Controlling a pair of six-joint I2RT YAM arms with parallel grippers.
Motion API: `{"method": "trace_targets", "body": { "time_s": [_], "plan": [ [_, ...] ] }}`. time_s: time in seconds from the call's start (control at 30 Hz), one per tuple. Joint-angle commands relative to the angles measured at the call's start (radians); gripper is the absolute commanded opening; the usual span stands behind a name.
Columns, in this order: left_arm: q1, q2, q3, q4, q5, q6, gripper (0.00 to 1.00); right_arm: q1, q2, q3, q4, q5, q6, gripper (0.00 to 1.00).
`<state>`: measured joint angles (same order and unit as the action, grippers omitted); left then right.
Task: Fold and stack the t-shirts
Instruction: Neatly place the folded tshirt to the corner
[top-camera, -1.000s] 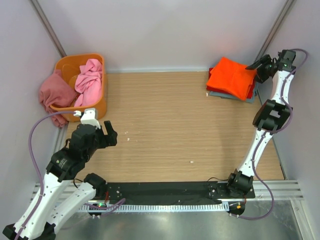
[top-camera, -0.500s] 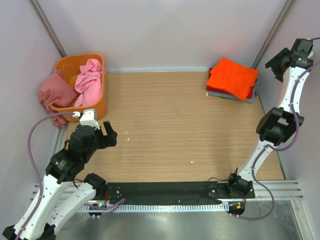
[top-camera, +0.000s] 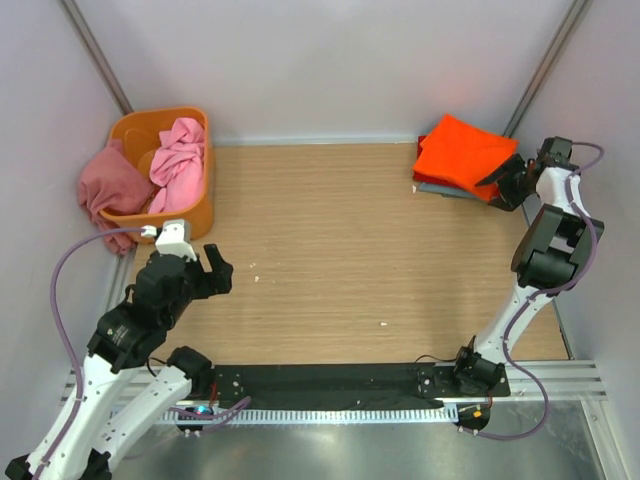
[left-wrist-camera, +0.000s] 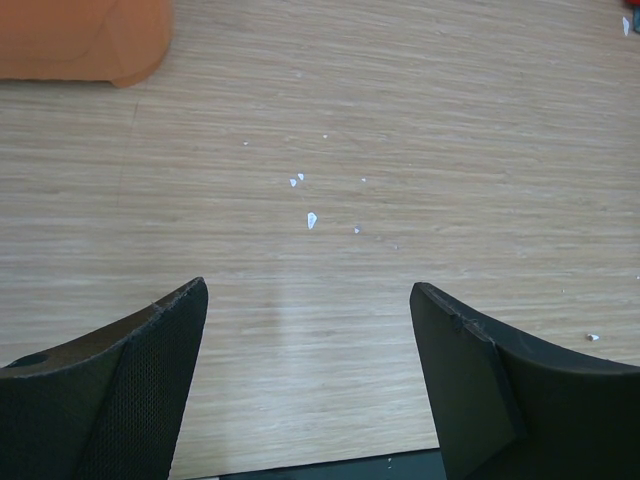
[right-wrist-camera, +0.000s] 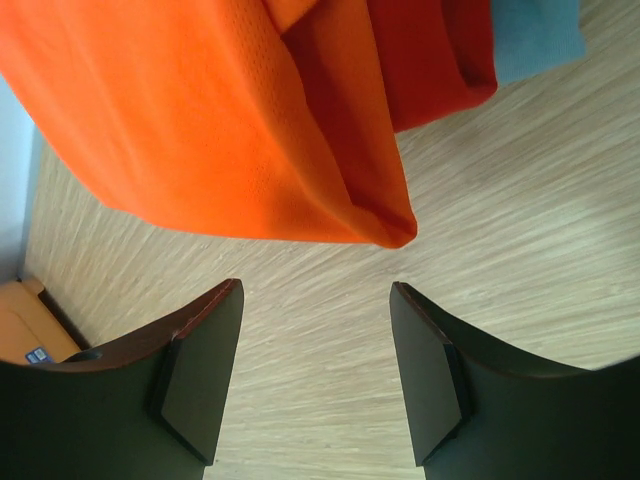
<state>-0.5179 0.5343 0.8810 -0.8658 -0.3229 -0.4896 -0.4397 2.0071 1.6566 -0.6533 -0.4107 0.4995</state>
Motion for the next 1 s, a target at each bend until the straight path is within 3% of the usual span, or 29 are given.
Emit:
{"method": "trace_targets", "body": {
  "time_s": [0.0, 0.5, 0.7, 0.77, 0.8, 0.87, 0.9, 0.97],
  "plan": [
    [-0.002, -0.008, -0.004, 0.042, -0.011, 0.005, 0.84, -0.002, -0.012, 0.032, 0.078, -0.036, 0.001, 0.66],
    [-0.002, 0.007, -0.004, 0.042, -0.012, 0.005, 0.84, 0.001, 0.045, 0.034, 0.086, 0.073, -0.05, 0.71],
    [-0.002, 0.019, -0.005, 0.044, -0.01, 0.006, 0.85, 0.004, 0.09, 0.065, 0.118, 0.053, -0.046, 0.64],
    [-0.002, 0.023, -0.005, 0.045, -0.01, 0.006, 0.84, 0.004, 0.097, 0.071, 0.132, 0.039, -0.036, 0.52],
    [-0.002, 0.024, -0.005, 0.044, -0.011, 0.006, 0.84, 0.004, 0.101, 0.074, 0.142, 0.035, -0.033, 0.38],
    [-0.002, 0.027, -0.005, 0.044, -0.011, 0.006, 0.84, 0.004, 0.099, 0.084, 0.147, 0.036, -0.029, 0.26],
    [-0.002, 0.029, -0.007, 0.044, -0.011, 0.006, 0.85, 0.004, 0.099, 0.092, 0.143, 0.041, -0.03, 0.14],
    [-0.002, 0.027, -0.005, 0.042, -0.011, 0.006, 0.85, 0.004, 0.093, 0.115, 0.135, 0.067, -0.032, 0.08]
  ]
}}
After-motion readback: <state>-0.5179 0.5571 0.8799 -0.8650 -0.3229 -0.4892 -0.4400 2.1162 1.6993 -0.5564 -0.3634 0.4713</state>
